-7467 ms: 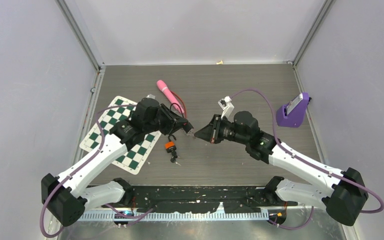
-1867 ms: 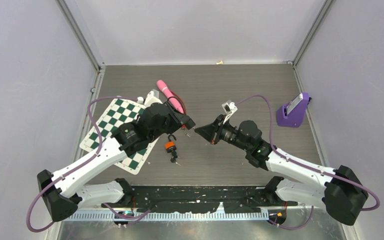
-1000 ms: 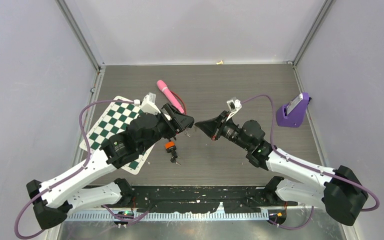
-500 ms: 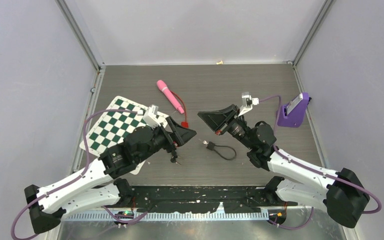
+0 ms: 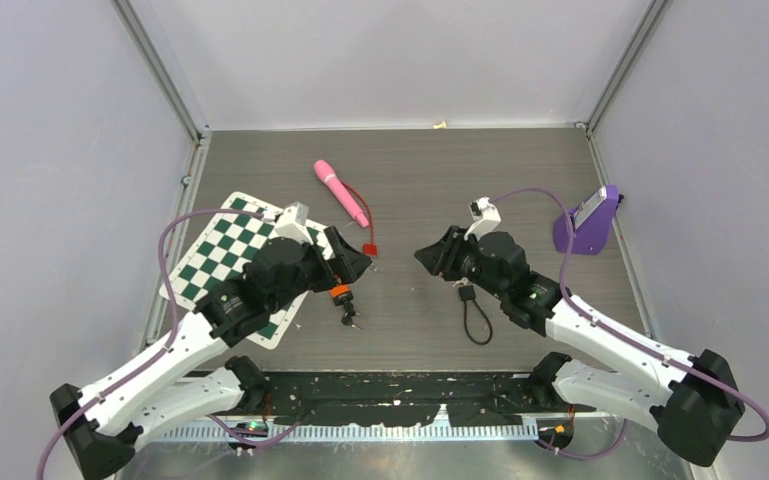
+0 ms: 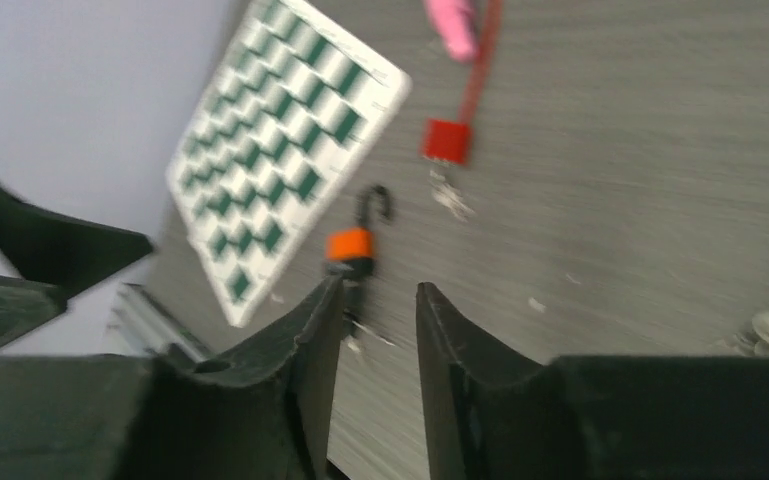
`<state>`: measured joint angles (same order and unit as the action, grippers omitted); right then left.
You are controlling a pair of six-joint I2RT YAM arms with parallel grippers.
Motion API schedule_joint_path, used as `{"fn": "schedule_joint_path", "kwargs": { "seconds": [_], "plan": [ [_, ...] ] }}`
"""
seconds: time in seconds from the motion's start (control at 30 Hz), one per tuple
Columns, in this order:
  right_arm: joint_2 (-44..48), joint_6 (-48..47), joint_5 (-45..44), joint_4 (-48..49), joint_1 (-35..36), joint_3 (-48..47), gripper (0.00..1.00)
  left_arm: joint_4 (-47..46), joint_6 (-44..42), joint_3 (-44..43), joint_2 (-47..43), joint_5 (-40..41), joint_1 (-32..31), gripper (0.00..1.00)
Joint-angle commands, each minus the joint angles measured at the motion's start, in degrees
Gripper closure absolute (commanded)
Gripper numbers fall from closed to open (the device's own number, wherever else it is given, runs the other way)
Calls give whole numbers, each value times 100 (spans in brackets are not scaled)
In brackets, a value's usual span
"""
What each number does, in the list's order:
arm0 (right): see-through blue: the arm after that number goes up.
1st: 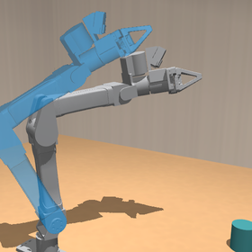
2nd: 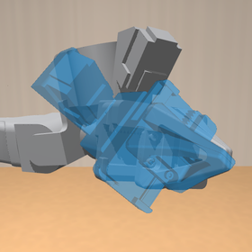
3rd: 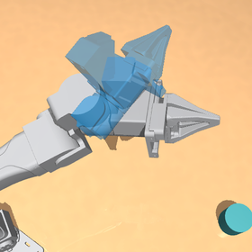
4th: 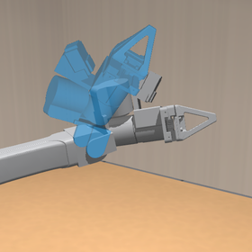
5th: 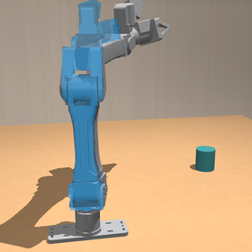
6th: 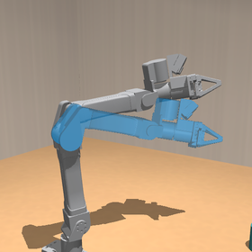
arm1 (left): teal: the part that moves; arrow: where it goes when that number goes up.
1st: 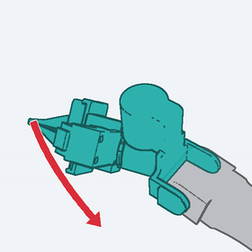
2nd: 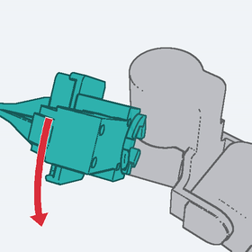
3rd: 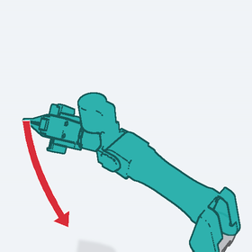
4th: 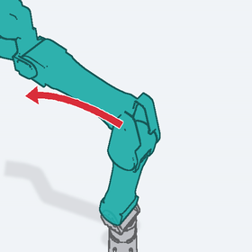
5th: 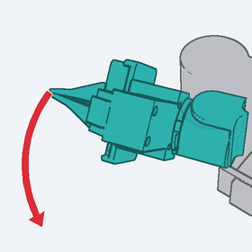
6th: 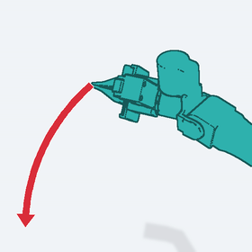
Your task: Unlock with the key
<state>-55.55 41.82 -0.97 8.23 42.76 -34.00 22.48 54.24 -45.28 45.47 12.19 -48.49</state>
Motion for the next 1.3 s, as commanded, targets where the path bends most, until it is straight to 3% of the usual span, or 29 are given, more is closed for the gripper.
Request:
{"fn": "schedule_joint_path", "kwargs": {
  "seconds": [0.0,0.07,0.2,0.33,0.67,0.93,1.1,1.27],
  "plan": [
    [327,-248,-1016,-3090,-136,-327,48,707,-648,-173,351,-695,293,7],
    [416,-332,-1213,-3741,-284,-285,33,779,-728,-122,466,-822,336,6],
    [362,-527,-1097,-4496,-724,-122,14,732,-799,25,561,-1049,388,6],
    [16,-676,-686,-4634,-1018,42,6,710,-853,109,534,-1074,440,6],
    [-1144,-325,481,-3784,-827,296,5,717,-950,318,336,-1164,594,6],
    [-2645,625,920,-2483,713,-923,5,863,-955,385,169,-1194,797,6],
    [-3457,-129,552,-2480,862,-2253,5,1001,-950,462,-77,-1188,926,6],
    [-3203,-1611,181,-3284,655,-2684,7,1003,-950,640,-367,-1087,1034,6]
  ]
}}
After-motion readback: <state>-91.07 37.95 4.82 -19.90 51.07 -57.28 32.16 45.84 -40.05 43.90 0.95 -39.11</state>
